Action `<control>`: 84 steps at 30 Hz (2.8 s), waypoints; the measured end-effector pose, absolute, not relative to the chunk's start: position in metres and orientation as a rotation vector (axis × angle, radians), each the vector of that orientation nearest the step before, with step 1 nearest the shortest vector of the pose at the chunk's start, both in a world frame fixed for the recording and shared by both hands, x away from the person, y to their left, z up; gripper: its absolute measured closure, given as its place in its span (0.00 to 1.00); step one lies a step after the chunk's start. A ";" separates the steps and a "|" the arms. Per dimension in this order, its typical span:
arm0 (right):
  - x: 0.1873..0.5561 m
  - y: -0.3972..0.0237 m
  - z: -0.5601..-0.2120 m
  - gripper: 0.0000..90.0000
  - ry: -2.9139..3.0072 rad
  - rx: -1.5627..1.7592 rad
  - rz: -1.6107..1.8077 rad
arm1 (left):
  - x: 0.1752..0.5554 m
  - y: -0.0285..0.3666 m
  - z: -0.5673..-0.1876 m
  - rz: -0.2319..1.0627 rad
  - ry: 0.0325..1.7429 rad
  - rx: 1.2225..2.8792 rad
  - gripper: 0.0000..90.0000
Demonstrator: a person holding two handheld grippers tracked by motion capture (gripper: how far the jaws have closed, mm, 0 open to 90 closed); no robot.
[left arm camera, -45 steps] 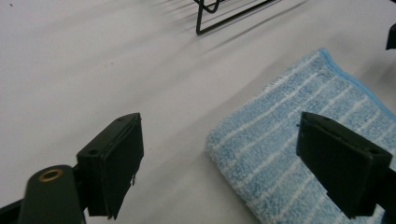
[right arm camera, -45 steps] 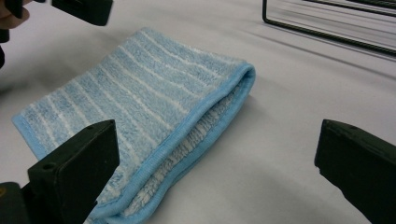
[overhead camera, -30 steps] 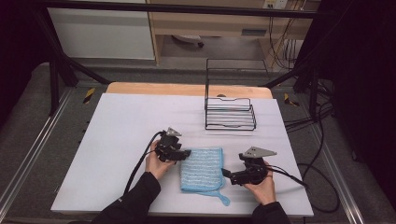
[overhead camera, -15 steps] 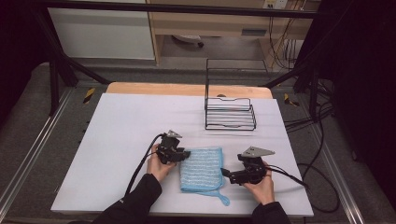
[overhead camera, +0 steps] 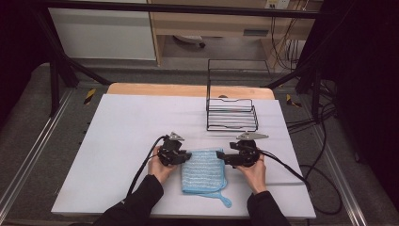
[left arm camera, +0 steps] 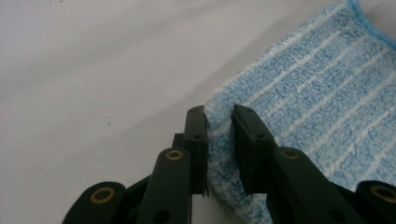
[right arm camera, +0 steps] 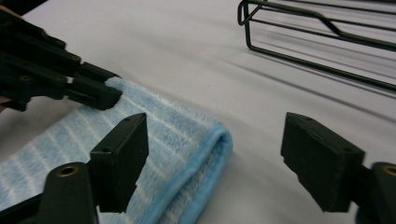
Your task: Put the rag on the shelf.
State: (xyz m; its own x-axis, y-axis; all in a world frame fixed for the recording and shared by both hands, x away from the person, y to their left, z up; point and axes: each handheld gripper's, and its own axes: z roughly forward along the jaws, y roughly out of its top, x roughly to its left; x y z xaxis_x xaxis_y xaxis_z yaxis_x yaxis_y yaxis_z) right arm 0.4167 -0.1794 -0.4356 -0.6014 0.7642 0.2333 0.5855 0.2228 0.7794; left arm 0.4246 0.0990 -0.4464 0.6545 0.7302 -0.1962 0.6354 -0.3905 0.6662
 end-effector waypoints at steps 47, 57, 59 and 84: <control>0.425 -0.172 -0.445 0.88 2.398 1.441 1.386 | 0.425 0.109 -0.443 0.101 1.042 2.064 0.89; 0.415 -0.178 -0.430 0.88 2.343 1.389 1.481 | 0.420 0.112 -0.428 0.129 0.999 2.015 0.89; 0.413 -0.179 -0.427 0.88 2.333 1.381 1.492 | 0.418 0.112 -0.425 0.128 0.989 2.004 0.89; 0.393 -0.188 -0.387 0.88 2.183 1.239 1.606 | 0.398 0.116 -0.381 0.201 0.871 1.870 0.89</control>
